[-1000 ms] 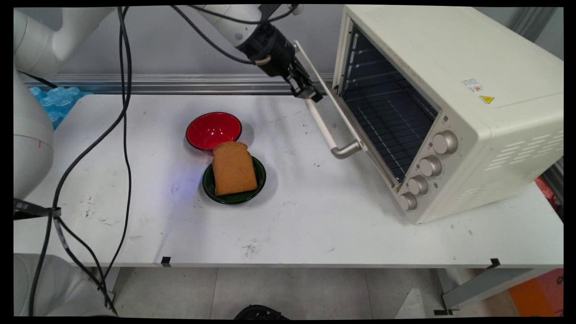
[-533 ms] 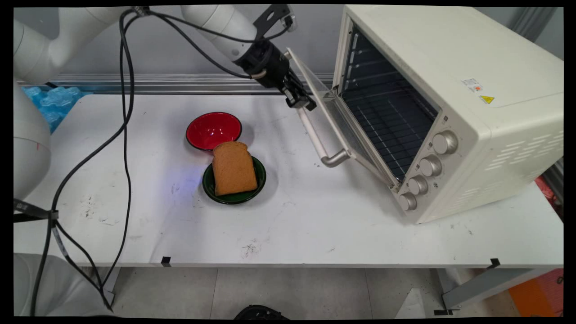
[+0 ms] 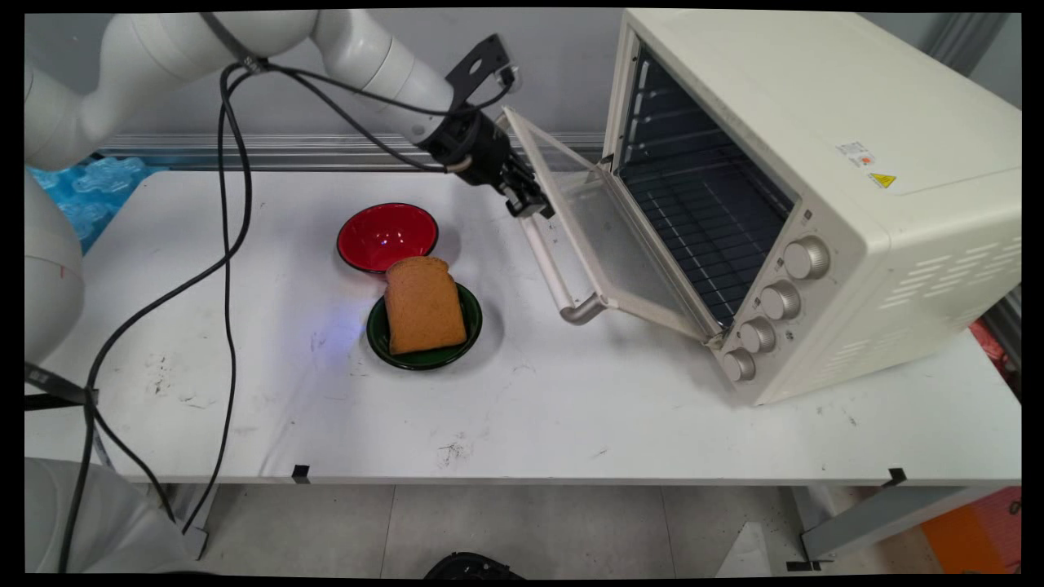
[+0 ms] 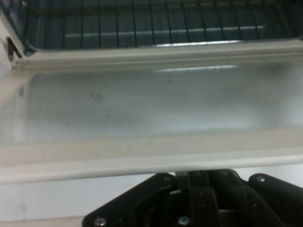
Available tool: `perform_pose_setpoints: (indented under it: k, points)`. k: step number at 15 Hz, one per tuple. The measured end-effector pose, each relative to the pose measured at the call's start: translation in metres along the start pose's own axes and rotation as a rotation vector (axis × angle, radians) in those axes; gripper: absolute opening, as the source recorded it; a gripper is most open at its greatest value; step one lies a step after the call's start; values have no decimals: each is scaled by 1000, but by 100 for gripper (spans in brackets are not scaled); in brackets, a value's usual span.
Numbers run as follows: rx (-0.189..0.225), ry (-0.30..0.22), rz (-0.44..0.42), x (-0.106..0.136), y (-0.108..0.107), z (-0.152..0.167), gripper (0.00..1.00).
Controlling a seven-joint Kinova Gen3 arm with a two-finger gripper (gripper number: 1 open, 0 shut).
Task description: Open the oven
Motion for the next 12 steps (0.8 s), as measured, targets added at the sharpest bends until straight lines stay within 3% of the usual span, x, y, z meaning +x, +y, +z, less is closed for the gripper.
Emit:
perform_pose_setpoints:
  k: [12]
  points:
    - [15, 2, -28, -56, -2, 9, 0]
